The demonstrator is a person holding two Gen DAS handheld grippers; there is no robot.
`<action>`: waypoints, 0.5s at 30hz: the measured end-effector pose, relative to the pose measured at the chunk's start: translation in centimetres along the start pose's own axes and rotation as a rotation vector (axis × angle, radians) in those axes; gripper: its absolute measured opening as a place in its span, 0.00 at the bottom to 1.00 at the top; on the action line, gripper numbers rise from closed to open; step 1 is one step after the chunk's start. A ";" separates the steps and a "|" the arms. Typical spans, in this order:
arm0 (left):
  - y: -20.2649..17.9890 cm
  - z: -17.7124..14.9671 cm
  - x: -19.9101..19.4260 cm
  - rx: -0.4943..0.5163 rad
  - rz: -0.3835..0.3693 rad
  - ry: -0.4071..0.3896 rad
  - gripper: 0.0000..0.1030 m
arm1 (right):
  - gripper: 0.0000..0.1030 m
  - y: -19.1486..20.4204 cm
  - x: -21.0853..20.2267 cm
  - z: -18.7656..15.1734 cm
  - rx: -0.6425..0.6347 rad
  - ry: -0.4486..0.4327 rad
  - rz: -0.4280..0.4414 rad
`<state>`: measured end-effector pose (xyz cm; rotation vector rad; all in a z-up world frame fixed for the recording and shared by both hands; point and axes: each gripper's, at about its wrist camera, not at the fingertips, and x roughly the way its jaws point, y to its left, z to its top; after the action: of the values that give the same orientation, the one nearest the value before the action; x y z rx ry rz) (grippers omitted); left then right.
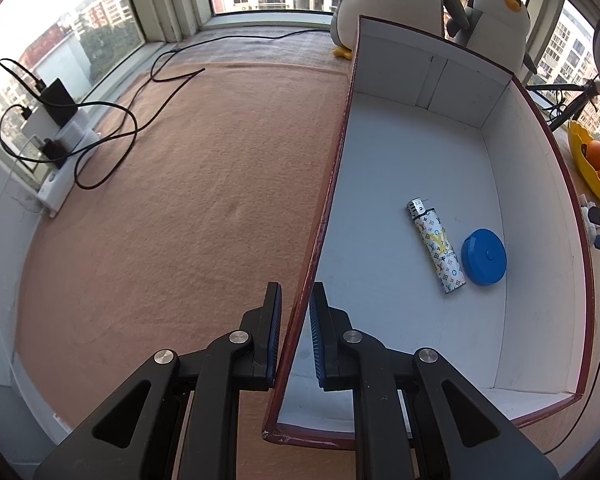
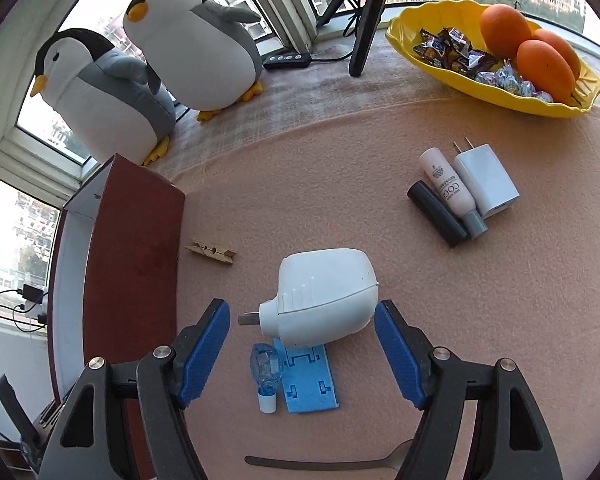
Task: Organize rigid objects
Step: 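Move the right gripper to the white plug-in device and grasp it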
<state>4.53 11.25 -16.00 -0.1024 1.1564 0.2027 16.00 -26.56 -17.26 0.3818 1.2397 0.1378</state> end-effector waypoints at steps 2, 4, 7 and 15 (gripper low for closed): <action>0.0 0.0 0.0 0.006 -0.005 0.002 0.12 | 0.69 0.1 0.2 0.3 0.010 -0.001 -0.011; 0.0 0.0 0.0 0.012 -0.006 0.002 0.12 | 0.69 0.0 0.4 0.5 0.016 -0.003 -0.020; -0.1 0.1 0.0 0.021 -0.006 0.001 0.12 | 0.69 -0.1 0.7 0.8 0.020 0.004 -0.041; -0.2 0.0 0.0 0.030 -0.015 0.004 0.12 | 0.66 -2.0 0.5 0.1 0.031 0.014 -0.040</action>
<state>4.63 11.08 -16.02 -0.0852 1.1620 0.1715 16.06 -28.33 -18.40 0.3831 1.2637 0.0866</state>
